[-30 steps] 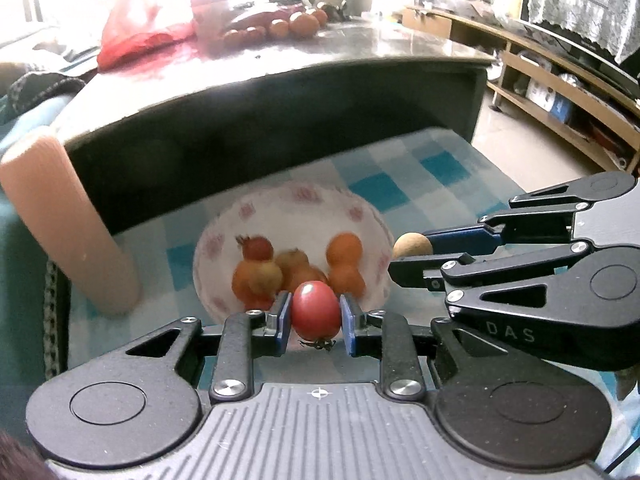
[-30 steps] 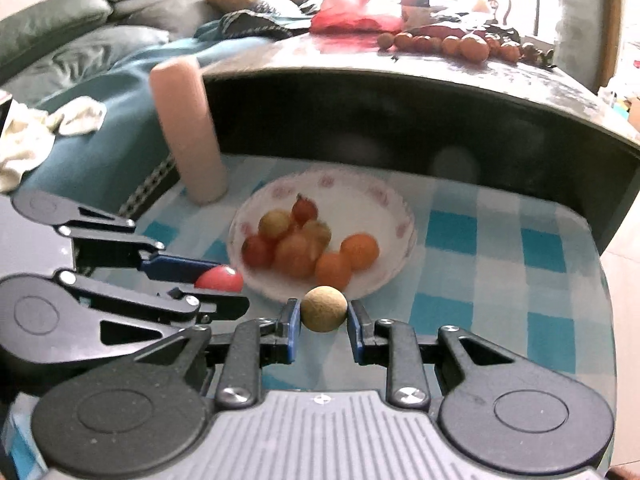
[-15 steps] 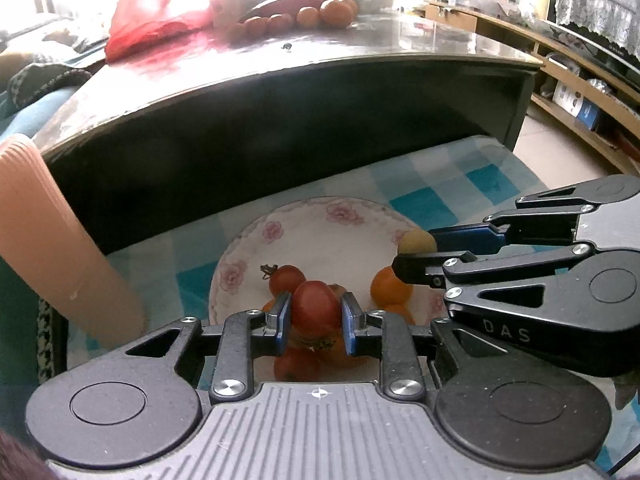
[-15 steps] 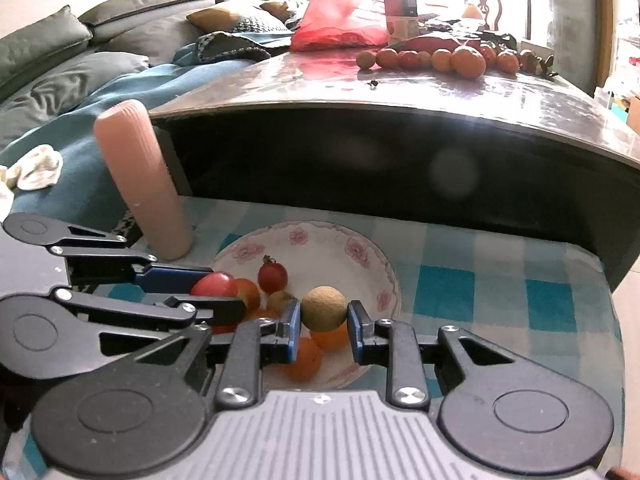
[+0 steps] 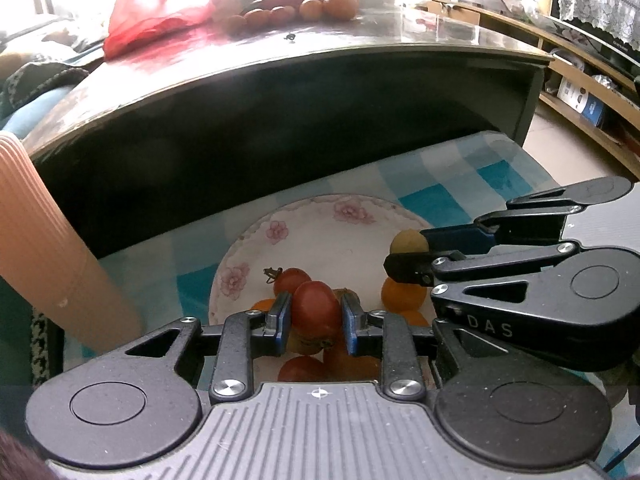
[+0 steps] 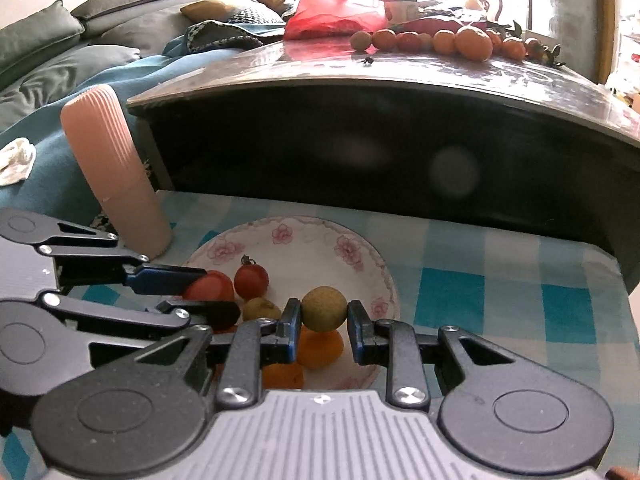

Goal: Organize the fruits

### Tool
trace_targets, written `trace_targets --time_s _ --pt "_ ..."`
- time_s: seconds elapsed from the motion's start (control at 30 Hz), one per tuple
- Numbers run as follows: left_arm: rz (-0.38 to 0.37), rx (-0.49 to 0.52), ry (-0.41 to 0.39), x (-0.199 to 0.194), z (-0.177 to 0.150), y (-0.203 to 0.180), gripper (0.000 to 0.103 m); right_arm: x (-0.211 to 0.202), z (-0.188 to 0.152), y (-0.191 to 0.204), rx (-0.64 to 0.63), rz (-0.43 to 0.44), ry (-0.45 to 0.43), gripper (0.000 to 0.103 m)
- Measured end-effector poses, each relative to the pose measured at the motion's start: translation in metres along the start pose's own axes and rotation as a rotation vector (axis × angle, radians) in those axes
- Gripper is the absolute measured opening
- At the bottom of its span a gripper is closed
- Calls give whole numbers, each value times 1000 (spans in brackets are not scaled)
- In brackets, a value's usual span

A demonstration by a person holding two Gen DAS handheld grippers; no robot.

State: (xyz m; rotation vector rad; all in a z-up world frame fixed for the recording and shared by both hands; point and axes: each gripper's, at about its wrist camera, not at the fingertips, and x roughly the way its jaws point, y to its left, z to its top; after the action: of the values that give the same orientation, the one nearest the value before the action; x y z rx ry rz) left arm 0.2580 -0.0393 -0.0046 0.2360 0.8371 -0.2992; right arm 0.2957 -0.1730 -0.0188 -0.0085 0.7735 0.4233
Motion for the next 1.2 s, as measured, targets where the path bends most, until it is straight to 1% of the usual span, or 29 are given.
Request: trace_targets --time_s 0.2,0.37,0.53,0.67,0.77,0.83,0.87,0.9,1.07,1.13,1.17,1.2 --pt "12 -5 -5 1 2 3 41 3 1 -4 32 13 -11 42" --pt "21 -7 -5 1 2 6 44 4 0 -5 46 19 -10 42" --pt "36 -13 -16 -3 3 8 50 5 1 -4 41 25 -9 43" --pt "52 -23 -27 -7 3 10 63 2 3 -6 52 20 -23 46" --pt "59 -34 -44 -16 3 10 69 -3 6 -6 65 15 -31 47" --pt "69 -43 -62 -25 4 10 76 -10 7 -5 67 -1 -42 47" --pt "72 -48 -68 -29 4 9 81 -13 7 -5 71 -7 -47 47" --pt "75 -50 -77 -34 3 8 84 -17 8 -4 74 -14 -51 47" --pt "98 -56 -122 -62 -7 -1 93 -43 7 3 66 -53 -54 47" --pt "118 -55 -144 -71 -10 -7 98 -57 5 7 61 -62 -62 47" --pt "130 -56 -156 -76 -11 -10 103 -65 3 9 60 -66 -69 47" --pt "144 -61 -172 -82 -14 -13 103 -73 0 10 64 -73 -77 47"
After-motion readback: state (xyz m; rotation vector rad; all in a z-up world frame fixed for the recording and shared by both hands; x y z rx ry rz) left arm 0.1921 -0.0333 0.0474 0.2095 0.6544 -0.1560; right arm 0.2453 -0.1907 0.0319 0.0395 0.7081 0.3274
